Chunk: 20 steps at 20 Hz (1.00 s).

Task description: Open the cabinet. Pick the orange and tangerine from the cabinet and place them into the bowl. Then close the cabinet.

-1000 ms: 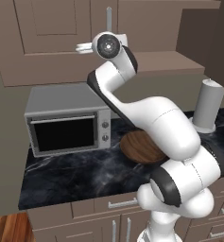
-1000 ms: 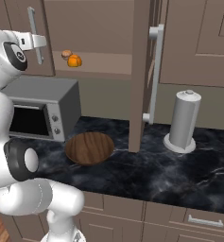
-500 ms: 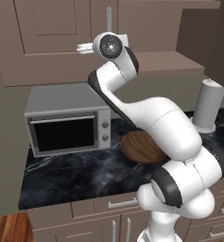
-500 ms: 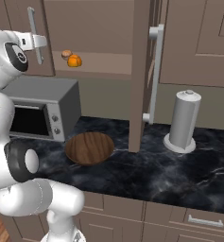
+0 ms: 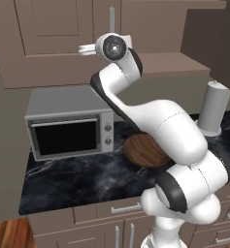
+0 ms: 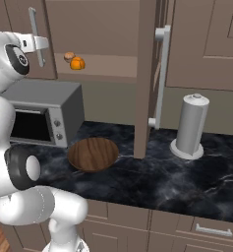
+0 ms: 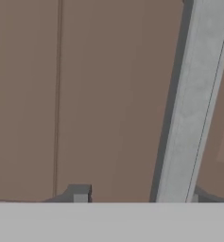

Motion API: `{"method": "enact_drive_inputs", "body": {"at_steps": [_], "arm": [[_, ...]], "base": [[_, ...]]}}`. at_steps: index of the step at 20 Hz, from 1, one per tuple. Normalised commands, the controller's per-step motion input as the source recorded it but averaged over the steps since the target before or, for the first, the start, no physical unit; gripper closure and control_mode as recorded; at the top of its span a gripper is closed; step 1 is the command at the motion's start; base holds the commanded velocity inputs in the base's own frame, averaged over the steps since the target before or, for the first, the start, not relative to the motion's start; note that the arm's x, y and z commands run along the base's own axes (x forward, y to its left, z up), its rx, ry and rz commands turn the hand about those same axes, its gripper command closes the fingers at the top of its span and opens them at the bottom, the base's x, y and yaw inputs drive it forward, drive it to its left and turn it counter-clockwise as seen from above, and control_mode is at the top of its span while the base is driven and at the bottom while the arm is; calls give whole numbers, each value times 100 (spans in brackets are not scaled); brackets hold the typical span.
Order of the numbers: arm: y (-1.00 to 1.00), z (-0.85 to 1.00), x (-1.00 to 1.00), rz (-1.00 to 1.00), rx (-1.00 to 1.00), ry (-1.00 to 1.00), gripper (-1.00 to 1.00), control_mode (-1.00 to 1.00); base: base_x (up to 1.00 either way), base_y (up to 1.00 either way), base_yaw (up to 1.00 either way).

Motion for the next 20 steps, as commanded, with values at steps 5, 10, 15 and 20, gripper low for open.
{"method": "enact_drive_inputs", "body": {"at_steps": [5,10,15,20], "arm": [[42,0,-13,-8,0,0,100,-100],[42,0,-28,-11,0,0,100,-100],[29,0,-38,-7,0,0,100,-100],[30,0,-51,-2,0,2,100,-100]], "base": [[0,0,0],[0,0,0],[0,0,0],[0,0,0]]}}
